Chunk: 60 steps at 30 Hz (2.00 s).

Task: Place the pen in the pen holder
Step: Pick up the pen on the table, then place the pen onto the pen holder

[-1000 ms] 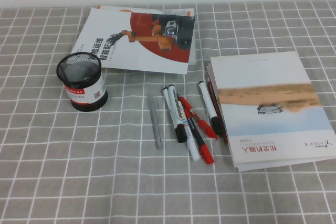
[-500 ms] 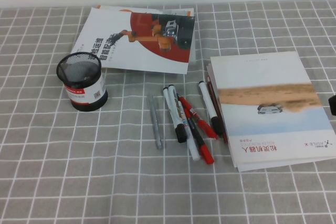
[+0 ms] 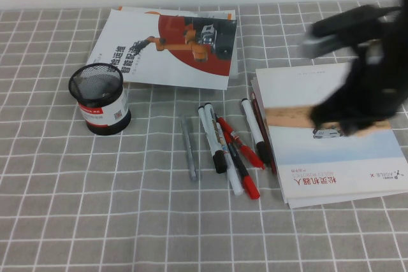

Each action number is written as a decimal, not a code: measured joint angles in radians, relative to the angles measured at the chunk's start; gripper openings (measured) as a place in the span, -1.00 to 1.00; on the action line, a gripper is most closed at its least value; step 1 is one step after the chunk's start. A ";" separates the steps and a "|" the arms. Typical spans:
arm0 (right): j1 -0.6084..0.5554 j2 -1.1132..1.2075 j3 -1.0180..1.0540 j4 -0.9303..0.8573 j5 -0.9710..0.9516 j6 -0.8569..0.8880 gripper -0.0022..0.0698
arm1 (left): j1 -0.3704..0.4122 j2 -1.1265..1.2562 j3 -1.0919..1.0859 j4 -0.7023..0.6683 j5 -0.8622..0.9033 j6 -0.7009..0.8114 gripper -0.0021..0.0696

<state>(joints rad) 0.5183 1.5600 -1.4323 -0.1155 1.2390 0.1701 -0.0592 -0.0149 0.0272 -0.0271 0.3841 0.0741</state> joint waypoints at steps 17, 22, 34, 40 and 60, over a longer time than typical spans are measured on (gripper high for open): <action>0.129 0.508 -0.510 0.085 -0.002 -0.040 -0.81 | 0.000 0.000 0.000 0.000 0.000 0.000 -0.95; 0.151 0.622 -0.627 0.115 -0.004 -0.041 -0.15 | 0.000 0.000 0.000 0.000 0.000 0.000 -0.95; 0.173 0.771 -0.734 0.093 -0.004 0.009 -0.07 | 0.000 0.000 0.000 0.000 0.000 0.000 -0.95; 0.173 0.793 -0.737 0.055 -0.004 0.036 -0.21 | 0.000 0.000 0.000 0.000 0.000 0.000 -0.95; 0.229 0.614 -0.521 0.115 -0.317 0.105 -0.66 | 0.000 0.000 0.000 0.000 0.000 0.000 -0.95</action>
<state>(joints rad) 0.7469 2.1744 -1.9535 0.0000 0.9215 0.2754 -0.0592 -0.0149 0.0272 -0.0271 0.3841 0.0741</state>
